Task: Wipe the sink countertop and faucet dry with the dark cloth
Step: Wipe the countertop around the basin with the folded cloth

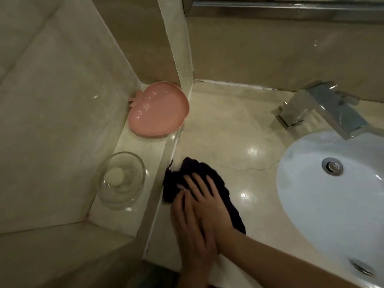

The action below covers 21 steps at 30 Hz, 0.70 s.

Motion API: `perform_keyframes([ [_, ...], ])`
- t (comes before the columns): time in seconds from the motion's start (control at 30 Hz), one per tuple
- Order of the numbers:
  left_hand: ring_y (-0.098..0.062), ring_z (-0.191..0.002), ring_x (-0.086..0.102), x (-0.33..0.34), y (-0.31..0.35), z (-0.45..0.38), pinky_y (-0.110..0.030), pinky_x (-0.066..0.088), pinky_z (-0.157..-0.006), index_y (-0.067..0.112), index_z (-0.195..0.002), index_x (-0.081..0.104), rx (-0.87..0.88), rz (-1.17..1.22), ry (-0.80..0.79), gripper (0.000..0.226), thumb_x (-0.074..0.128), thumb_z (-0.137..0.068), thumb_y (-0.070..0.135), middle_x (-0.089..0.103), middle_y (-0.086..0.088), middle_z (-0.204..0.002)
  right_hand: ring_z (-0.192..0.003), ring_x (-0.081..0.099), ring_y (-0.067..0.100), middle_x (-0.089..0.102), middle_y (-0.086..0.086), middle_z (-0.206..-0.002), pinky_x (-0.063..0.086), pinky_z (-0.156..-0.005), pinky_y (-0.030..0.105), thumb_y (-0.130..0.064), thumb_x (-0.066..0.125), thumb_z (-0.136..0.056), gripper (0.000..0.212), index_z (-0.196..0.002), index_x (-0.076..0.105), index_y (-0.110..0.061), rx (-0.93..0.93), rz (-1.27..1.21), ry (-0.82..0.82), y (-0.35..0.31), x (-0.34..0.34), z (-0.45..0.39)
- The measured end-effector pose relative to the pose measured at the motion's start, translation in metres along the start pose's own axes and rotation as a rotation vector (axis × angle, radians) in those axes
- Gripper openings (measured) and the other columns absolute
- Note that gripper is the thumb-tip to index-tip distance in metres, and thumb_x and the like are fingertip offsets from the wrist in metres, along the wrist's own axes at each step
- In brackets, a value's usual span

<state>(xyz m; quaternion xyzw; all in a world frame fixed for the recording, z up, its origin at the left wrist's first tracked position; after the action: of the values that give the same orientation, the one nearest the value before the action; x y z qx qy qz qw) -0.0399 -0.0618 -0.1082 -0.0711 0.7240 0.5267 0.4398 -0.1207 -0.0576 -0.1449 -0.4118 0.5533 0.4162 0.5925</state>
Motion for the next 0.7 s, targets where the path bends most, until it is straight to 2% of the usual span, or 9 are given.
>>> perform_keyframes([
  [0.07,-0.022,-0.150,0.026,0.000,0.001,0.001,-0.055,0.034,-0.114,0.020,-0.154,0.027,0.043,-0.006,-0.015,0.056,0.020,-0.105,0.046,0.027,-0.003,-0.163,-0.147,0.023,0.030,0.033,0.007,-0.160,0.009,-0.120,0.049,-0.040,0.062,-0.091,0.073,-0.154,0.030,-0.022,-0.050,0.021,0.018,0.005,0.001,0.000],
  [0.17,-0.008,-0.151,0.020,0.002,-0.003,-0.004,-0.049,0.032,-0.118,0.029,-0.153,0.034,-0.048,0.061,-0.029,0.052,0.020,-0.106,0.046,0.023,0.017,-0.162,-0.149,0.025,0.029,0.030,0.007,-0.161,0.010,-0.121,0.048,-0.048,0.044,-0.094,0.065,-0.154,0.033,-0.027,-0.138,-0.100,0.030,0.035,-0.011,-0.020],
  [0.2,-0.003,-0.150,0.019,0.002,-0.007,-0.004,-0.043,0.031,-0.119,0.035,-0.153,0.033,-0.064,0.077,-0.068,0.051,0.020,-0.105,0.047,0.020,0.023,-0.162,-0.149,0.025,0.030,0.031,0.007,-0.161,0.009,-0.122,0.048,-0.052,0.040,-0.094,0.065,-0.154,0.034,-0.028,-0.084,-0.168,0.032,0.051,-0.015,-0.032],
  [0.3,0.003,-0.147,0.020,-0.006,-0.013,0.001,-0.025,0.026,-0.118,0.039,-0.152,0.031,0.009,0.033,-0.202,0.052,0.024,-0.102,0.049,0.021,0.027,-0.159,-0.151,0.019,0.028,0.026,0.005,-0.163,0.006,-0.123,0.048,-0.061,0.030,-0.095,0.067,-0.155,0.031,-0.032,0.302,-0.241,0.062,0.114,-0.028,-0.066],
  [0.4,0.009,-0.138,0.031,-0.020,-0.013,0.012,-0.008,0.022,-0.111,0.039,-0.143,0.043,-0.017,0.059,-0.170,0.048,0.031,-0.097,0.048,0.036,0.026,-0.146,-0.152,0.012,0.025,0.019,0.003,-0.166,0.004,-0.123,0.048,-0.058,0.023,-0.099,0.063,-0.156,0.024,-0.033,0.544,-0.217,0.048,0.175,-0.035,-0.065],
  [0.47,0.011,-0.130,0.039,-0.027,-0.010,0.022,-0.001,0.023,-0.106,0.041,-0.135,0.049,-0.052,0.101,-0.140,0.038,0.040,-0.098,0.039,0.045,0.024,-0.137,-0.151,0.015,0.027,0.022,0.005,-0.164,0.008,-0.123,0.049,-0.052,0.022,-0.100,0.060,-0.156,0.026,-0.029,0.668,-0.214,0.101,0.189,-0.031,-0.042],
  [0.53,0.005,-0.125,0.046,-0.030,-0.005,0.031,0.000,0.027,-0.101,0.039,-0.128,0.055,-0.080,0.133,-0.168,0.033,0.049,-0.101,0.022,0.050,0.019,-0.132,-0.150,0.018,0.030,0.025,0.010,-0.163,0.012,-0.122,0.051,-0.046,0.024,-0.101,0.060,-0.156,0.027,-0.022,0.820,-0.246,0.173,0.173,-0.026,-0.010],
  [0.6,0.005,-0.122,0.048,-0.033,-0.001,0.035,0.000,0.030,-0.098,0.039,-0.122,0.056,-0.104,0.151,-0.171,0.036,0.053,-0.099,0.011,0.054,0.015,-0.129,-0.150,0.018,0.034,0.024,0.016,-0.162,0.016,-0.122,0.052,-0.042,0.025,-0.101,0.062,-0.156,0.028,-0.014,0.873,-0.277,0.198,0.129,-0.025,0.022],
  [0.7,0.004,-0.121,0.047,-0.039,-0.002,0.038,-0.012,0.036,-0.103,0.040,-0.123,0.052,-0.204,0.176,-0.137,0.037,0.051,-0.100,0.011,0.053,0.015,-0.129,-0.150,0.019,0.037,0.022,0.020,-0.162,0.014,-0.122,0.052,-0.040,0.031,-0.101,0.063,-0.155,0.030,-0.009,0.677,-0.264,0.140,0.040,-0.027,0.065],
])
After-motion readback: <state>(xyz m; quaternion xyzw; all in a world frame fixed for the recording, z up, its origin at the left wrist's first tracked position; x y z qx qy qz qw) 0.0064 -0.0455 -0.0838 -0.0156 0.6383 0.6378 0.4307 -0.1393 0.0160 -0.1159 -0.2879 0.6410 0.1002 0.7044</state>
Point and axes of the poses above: each hand's wrist, its own z-axis away from the middle knuckle, its own x-axis out of the palm, y = z × x, the point moved 2 cm from there along -z, towards the middle knuckle
